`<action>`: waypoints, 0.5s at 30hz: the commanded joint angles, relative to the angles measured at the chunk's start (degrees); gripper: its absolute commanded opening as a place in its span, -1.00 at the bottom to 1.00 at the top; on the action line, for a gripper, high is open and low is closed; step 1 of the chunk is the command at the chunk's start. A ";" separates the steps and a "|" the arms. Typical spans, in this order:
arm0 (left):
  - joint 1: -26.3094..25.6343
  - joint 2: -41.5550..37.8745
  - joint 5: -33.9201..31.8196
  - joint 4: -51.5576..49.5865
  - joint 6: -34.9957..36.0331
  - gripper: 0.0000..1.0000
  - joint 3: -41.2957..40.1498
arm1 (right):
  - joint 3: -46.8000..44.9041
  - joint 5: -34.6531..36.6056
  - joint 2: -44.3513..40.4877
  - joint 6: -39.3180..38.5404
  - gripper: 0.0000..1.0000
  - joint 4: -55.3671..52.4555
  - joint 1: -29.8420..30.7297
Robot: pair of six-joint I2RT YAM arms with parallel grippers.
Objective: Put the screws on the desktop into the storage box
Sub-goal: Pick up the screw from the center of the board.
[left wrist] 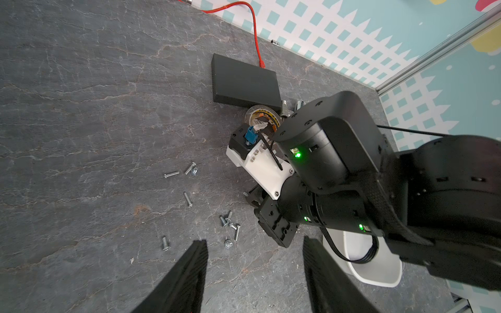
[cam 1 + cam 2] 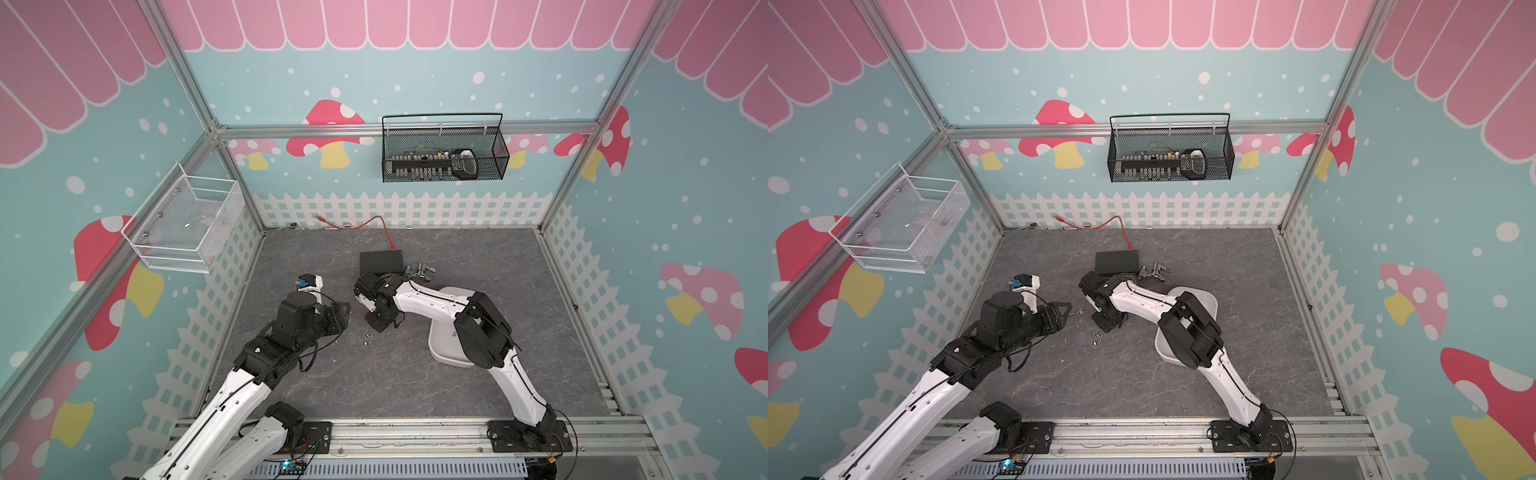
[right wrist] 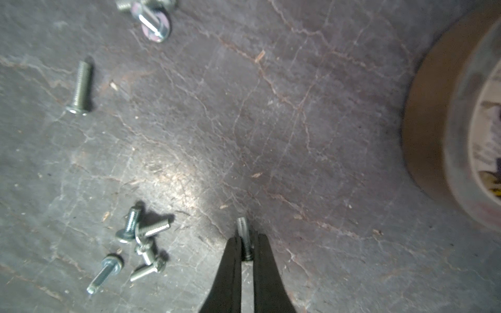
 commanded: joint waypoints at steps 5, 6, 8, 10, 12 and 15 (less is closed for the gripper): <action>0.34 -0.08 -0.94 0.05 -0.19 0.22 -0.63 | -2.70 1.41 -9.10 1.11 -1.00 -0.05 0.15; 0.34 -0.08 -0.94 0.10 -0.15 0.21 -0.59 | -3.72 1.84 -10.36 1.21 -1.00 0.25 0.15; 0.31 0.01 -1.02 0.04 -0.16 0.22 -0.59 | -6.54 2.90 -13.77 1.30 -1.00 0.71 0.01; 0.33 0.42 -1.23 0.02 -0.27 0.22 -0.57 | -10.79 5.28 -18.45 1.78 -1.00 1.61 -0.48; 0.29 1.31 -1.27 0.01 -0.50 0.22 -0.61 | -16.33 6.61 -24.05 2.57 -1.00 2.97 -1.48; 0.34 4.29 -1.79 -0.59 -0.90 0.21 -0.25 | -25.67 6.53 -33.31 4.31 -1.00 5.67 -5.03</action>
